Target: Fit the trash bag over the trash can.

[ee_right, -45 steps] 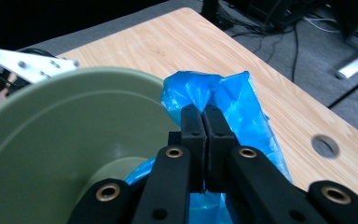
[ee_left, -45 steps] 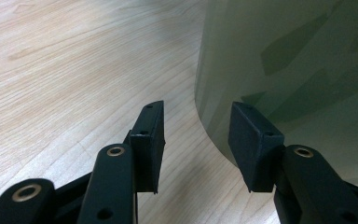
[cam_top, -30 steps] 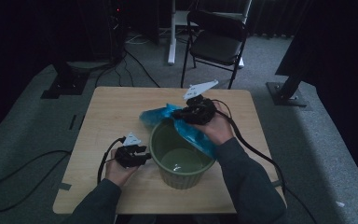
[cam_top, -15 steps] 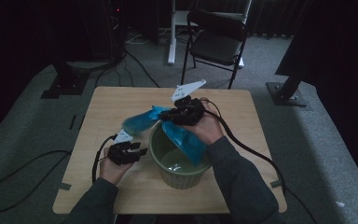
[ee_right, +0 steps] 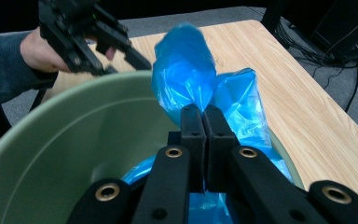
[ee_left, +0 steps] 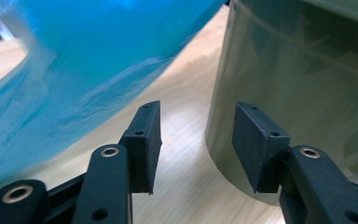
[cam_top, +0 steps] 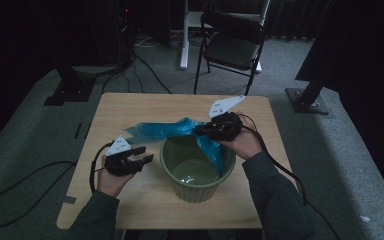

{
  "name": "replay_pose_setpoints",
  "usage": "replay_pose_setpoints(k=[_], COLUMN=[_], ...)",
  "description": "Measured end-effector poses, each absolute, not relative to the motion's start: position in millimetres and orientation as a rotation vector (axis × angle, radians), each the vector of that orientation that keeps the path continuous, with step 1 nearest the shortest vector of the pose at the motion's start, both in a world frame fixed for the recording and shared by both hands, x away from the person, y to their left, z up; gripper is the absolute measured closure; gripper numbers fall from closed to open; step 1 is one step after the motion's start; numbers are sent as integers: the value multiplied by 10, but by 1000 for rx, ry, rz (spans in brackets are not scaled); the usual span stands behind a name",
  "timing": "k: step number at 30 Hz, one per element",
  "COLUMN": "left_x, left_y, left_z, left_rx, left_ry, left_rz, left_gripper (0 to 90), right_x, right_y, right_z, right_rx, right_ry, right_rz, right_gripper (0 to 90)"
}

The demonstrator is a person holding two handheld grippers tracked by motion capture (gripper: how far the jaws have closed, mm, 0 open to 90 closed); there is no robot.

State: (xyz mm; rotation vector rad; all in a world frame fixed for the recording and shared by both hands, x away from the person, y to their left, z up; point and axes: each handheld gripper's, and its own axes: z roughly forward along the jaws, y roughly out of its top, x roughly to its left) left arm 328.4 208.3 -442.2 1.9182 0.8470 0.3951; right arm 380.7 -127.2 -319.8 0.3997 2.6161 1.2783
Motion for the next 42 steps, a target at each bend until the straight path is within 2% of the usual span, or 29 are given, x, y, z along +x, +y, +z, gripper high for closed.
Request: replay_pose_setpoints(k=[4,12,16,18,19,21,22,26,27,32,34,36,37,39,42], left_x=[3254,3243,3451,3451,3652,3775,3842,3965,3972,3890,3858,3826,3826,3802,3754], left_y=[2140,2217,2320,2320,2346,2344,2361,2359,2346,2200,2156,2116,2116,2076,2027], left_z=[-4317,-4138,-4055,-4055,-4068,-4092,-4110,-4127,-4119,-4028,-3985,-3940,-3940,-3909,-3880], left_rx=[1871,1801,1767,1767,1771,1784,1764,1719,1726,1802,1823,1850,1850,1879,1901], left_ry=[849,863,908,908,927,956,965,974,963,900,880,866,866,844,814], left_rz=[454,506,370,370,225,221,167,91,88,163,189,228,228,253,274], left_gripper=[487,427,374,361,366,369,368,368,391,643,724,770,785,812,823], right_x=[3777,3690,3653,3648,3638,3623,3614,3595,3573,3550,3544,3532,3532,3512,3513], right_y=[-1414,-1422,-1422,-1422,-1424,-1430,-1435,-1451,-1475,-1514,-1526,-1539,-1539,-1578,-1604], right_z=[-3263,-3335,-3352,-3353,-3357,-3363,-3367,-3383,-3411,-3441,-3447,-3446,-3446,-3414,-3373], right_rx=[396,368,349,345,334,325,326,320,313,319,325,331,331,337,346], right_ry=[2622,2642,2653,2653,2658,2659,2663,2663,2668,2670,2670,2674,2674,2673,2663], right_rz=[1291,1270,1266,1262,1263,1262,1259,1252,1246,1237,1230,1216,1216,1229,1249], right_gripper=[889,887,886,886,886,885,885,884,882,867,828,761,761,654,615])
